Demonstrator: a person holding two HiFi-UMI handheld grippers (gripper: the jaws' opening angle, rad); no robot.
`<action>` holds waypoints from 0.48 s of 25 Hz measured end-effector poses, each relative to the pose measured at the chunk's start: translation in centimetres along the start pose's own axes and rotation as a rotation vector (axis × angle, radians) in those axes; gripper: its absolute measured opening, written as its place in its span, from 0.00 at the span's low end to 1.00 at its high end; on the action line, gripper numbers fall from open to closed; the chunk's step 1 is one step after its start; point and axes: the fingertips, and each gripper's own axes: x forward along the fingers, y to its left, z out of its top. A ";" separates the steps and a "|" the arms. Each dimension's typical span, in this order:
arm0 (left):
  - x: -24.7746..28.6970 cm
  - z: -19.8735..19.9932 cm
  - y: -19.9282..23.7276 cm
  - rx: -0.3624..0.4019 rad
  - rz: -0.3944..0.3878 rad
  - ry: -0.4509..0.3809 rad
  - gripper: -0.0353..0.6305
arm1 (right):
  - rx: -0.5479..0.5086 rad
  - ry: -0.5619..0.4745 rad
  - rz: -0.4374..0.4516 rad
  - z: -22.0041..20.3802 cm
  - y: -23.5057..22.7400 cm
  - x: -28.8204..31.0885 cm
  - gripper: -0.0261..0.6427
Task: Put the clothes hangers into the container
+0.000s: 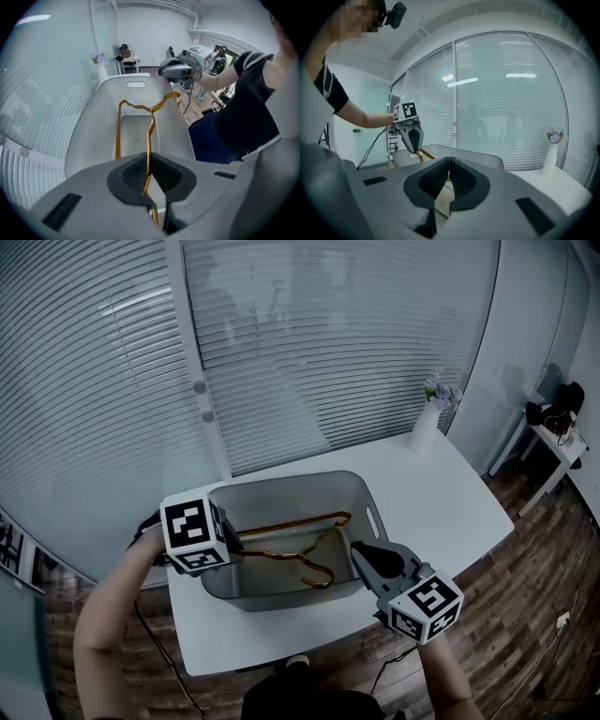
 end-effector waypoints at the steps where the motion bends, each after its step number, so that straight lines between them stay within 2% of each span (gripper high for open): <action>1: 0.2 0.1 0.4 -0.026 -0.008 0.010 0.10 | 0.002 -0.001 0.003 0.1 0.0 0.1 0.08; 5: 2.3 0.1 1.6 -0.060 -0.018 0.100 0.09 | 0.003 0.004 0.010 0.0 0.1 0.1 0.08; 8: 4.3 0.7 1.5 -0.083 -0.055 0.143 0.10 | -0.005 0.006 0.012 -0.1 0.1 0.1 0.08; 12: 6.7 0.9 1.5 -0.078 -0.076 0.221 0.09 | -0.006 0.008 0.018 0.0 0.1 0.2 0.08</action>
